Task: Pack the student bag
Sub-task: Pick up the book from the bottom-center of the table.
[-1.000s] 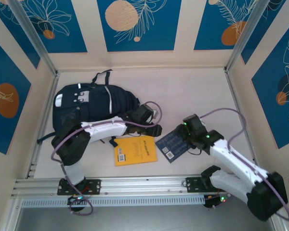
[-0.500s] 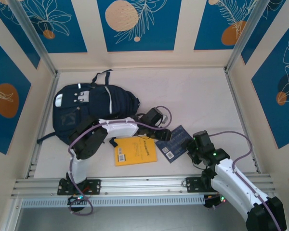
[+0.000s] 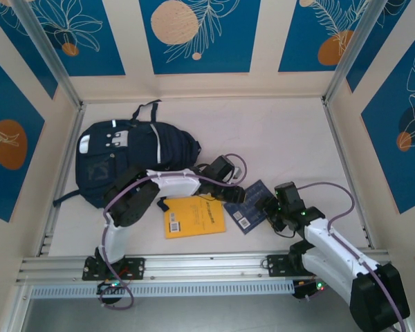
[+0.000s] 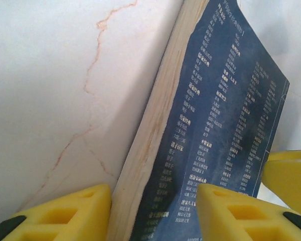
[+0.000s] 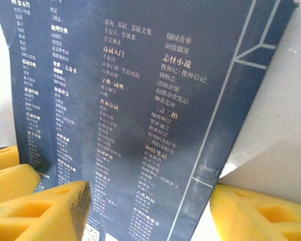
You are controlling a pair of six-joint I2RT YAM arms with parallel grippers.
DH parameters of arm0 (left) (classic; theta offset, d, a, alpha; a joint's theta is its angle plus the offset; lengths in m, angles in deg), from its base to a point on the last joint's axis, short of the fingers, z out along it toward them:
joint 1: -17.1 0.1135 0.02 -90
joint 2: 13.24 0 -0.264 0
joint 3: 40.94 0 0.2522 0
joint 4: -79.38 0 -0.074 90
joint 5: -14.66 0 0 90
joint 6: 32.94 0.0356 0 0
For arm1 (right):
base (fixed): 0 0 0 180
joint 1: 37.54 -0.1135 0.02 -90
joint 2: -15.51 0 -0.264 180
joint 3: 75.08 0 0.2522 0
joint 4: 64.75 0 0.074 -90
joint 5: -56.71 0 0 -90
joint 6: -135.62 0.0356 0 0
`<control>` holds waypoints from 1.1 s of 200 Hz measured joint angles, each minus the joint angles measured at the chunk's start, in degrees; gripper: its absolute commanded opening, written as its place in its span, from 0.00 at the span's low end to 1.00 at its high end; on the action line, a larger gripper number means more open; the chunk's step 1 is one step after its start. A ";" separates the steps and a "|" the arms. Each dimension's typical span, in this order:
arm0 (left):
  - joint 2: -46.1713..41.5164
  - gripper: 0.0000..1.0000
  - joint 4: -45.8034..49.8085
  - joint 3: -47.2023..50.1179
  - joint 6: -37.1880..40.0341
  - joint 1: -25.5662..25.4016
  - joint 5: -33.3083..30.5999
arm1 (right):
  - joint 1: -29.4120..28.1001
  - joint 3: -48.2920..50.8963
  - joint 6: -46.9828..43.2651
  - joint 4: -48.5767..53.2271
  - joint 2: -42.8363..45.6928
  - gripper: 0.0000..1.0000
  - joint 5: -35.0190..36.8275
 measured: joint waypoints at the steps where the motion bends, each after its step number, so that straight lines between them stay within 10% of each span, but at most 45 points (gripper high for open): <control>1: 0.02 0.44 -0.02 0.00 -0.02 0.02 0.04 | 0.02 -0.04 -0.04 0.02 -0.07 0.66 -0.04; 149: 0.37 0.15 -6.64 1.55 -5.20 0.76 5.20 | 10.05 4.50 1.25 -4.59 9.42 0.67 -11.13; 220: 0.37 0.10 -26.62 10.38 -20.09 2.21 14.86 | 11.43 4.44 -1.42 -3.65 11.43 0.69 -11.98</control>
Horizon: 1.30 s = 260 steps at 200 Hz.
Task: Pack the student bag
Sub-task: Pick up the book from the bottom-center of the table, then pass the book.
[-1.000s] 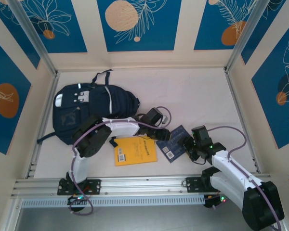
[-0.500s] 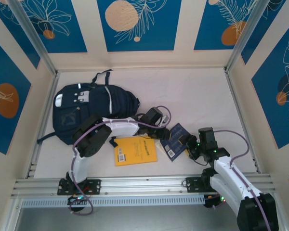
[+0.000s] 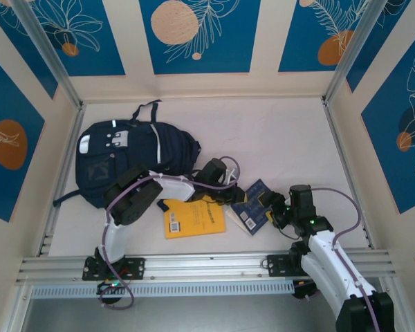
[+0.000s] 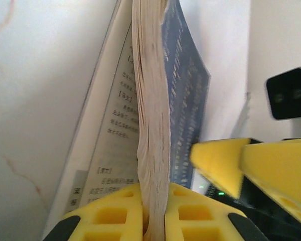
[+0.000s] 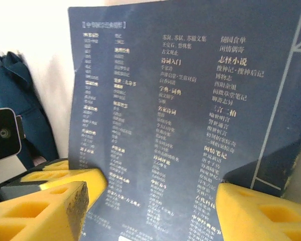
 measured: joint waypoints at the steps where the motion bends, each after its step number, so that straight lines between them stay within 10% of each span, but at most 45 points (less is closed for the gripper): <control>1: 0.00 0.10 -0.46 0.15 -0.35 0.02 0.13 | 0.00 0.00 -0.02 0.07 0.00 0.69 0.02; 167: -4.11 0.09 -11.47 1.53 -11.67 3.76 3.91 | 1.64 -3.48 -2.62 3.37 1.44 0.72 1.53; 260: -4.09 0.14 -14.99 3.13 -14.60 3.76 5.07 | 5.38 2.12 8.35 -15.43 6.38 0.22 -8.94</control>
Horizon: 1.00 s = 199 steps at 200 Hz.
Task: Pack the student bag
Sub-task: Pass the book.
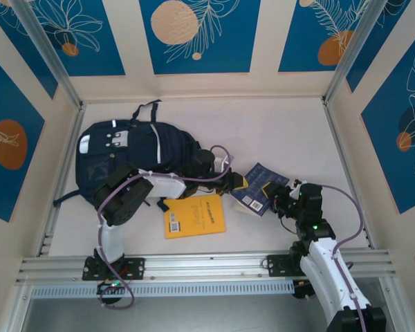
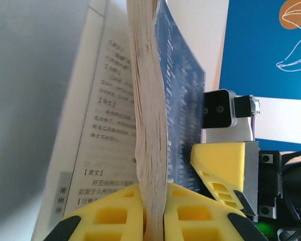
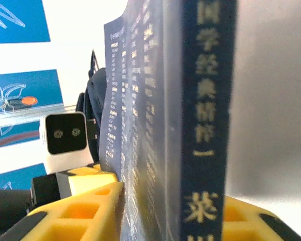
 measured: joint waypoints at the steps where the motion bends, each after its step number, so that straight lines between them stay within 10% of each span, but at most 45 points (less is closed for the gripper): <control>1: 0.00 0.14 0.02 0.00 0.02 0.00 0.00 | 0.00 0.00 -0.15 -0.07 0.02 0.21 -0.02; 34: 0.00 0.33 0.98 0.00 0.85 0.11 0.13 | 0.26 0.00 0.11 -0.44 0.04 0.00 -0.39; 70: -0.85 0.55 11.56 -0.87 7.72 0.15 -1.27 | 0.59 -0.48 -1.09 0.98 0.04 0.00 -0.46; 121: -6.91 0.61 26.99 -3.72 18.53 0.42 -6.38 | 0.74 -2.80 -3.43 1.16 -0.02 0.00 -2.16; 199: -8.76 0.64 21.11 -1.55 16.72 3.02 0.02 | 0.92 -3.21 -4.31 -11.76 -0.02 0.00 -13.31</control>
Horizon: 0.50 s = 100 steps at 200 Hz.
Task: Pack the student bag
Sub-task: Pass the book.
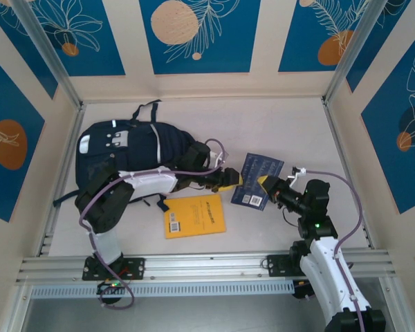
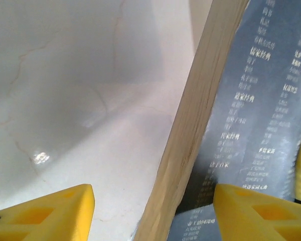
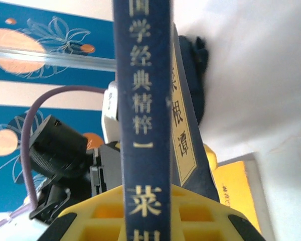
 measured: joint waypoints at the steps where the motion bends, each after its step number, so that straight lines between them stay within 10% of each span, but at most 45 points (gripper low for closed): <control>1: -0.09 0.64 -0.33 0.11 -0.04 0.09 0.24 | -0.02 -0.02 -0.02 -0.02 0.00 0.00 -0.07; 100: -5.29 0.55 -28.30 9.05 -14.95 2.60 11.19 | -1.01 -3.26 -1.16 -3.15 1.40 0.00 -11.04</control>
